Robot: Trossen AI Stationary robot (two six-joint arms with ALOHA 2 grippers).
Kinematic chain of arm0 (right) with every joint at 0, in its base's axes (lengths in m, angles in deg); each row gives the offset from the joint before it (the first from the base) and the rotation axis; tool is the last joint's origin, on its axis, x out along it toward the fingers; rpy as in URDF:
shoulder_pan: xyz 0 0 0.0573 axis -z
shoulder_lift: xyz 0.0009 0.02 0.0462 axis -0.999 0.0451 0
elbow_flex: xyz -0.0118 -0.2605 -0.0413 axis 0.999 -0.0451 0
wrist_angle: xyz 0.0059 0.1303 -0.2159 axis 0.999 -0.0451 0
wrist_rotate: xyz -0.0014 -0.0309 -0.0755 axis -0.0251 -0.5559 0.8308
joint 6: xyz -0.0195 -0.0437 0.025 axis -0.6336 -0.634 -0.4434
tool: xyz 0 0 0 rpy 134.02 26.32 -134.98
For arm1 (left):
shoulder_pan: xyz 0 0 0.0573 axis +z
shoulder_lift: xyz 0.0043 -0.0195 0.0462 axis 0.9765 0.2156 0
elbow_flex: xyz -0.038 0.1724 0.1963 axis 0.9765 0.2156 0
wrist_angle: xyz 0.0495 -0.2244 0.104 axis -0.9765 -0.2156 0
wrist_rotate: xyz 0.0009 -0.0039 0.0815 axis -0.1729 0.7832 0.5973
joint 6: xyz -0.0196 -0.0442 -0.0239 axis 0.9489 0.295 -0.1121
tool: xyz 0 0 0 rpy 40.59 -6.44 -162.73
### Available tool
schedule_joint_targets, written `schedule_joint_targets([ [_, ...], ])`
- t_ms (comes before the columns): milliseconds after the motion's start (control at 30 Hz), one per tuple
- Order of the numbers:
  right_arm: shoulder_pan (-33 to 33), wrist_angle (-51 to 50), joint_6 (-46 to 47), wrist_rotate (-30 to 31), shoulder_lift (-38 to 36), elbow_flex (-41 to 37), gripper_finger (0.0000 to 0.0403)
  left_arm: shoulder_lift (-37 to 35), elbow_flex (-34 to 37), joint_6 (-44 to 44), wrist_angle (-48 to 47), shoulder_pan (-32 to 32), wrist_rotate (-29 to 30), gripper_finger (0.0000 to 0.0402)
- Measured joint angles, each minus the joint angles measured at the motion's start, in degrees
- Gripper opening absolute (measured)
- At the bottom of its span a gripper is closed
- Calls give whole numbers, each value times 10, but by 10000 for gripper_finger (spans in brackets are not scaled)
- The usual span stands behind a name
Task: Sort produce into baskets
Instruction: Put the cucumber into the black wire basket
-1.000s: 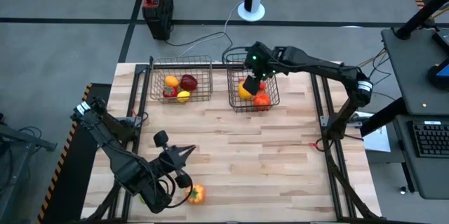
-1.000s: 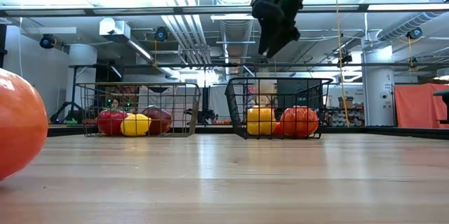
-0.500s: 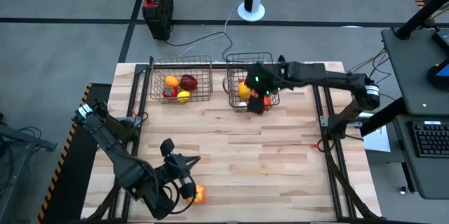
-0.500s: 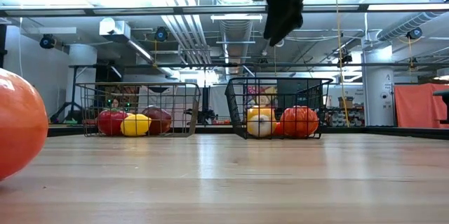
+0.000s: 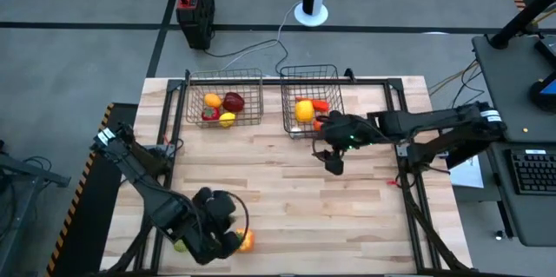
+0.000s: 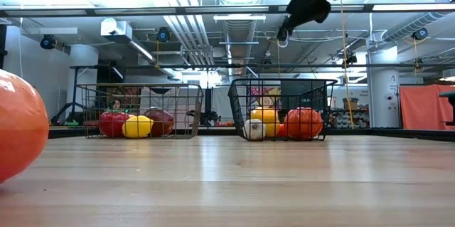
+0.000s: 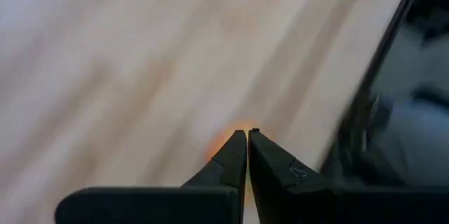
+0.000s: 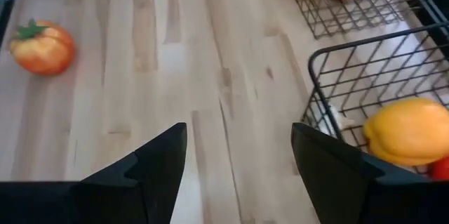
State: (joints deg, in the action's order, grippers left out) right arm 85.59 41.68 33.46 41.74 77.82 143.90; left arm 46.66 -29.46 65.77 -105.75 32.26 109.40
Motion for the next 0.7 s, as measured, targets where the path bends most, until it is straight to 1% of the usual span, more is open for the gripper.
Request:
schedule_joint_targets([
  [67, -7, 25, 4, 1, -11, -23, 249, 0, -1, 49, -34, 11, -105, 0],
  [133, -10, 48, 5, 0, -15, -41, 249, 0, -1, 132, -94, 23, -187, 0],
  [200, -11, 60, 5, 0, -16, -54, 249, 0, 0, 208, -176, 37, -252, 0],
  [267, -11, 64, 5, 0, -14, -60, 249, -1, 2, 263, -238, 44, -285, 0],
  [333, -11, 70, 5, 1, -10, -65, 249, -1, 8, 295, -253, 42, -294, 0],
  [400, -11, 74, 6, 1, -6, -68, 249, -1, 10, 306, -229, 26, -302, 0],
  [467, -11, 74, 6, 1, -4, -71, 249, -1, 10, 335, -219, 8, -305, 0],
  [567, -11, 77, 5, 1, -4, -74, 249, -1, 11, 408, -222, -26, -281, 8],
  [700, -11, 85, 3, 1, -4, -74, 249, -1, 27, 493, -230, -59, -255, 37],
])
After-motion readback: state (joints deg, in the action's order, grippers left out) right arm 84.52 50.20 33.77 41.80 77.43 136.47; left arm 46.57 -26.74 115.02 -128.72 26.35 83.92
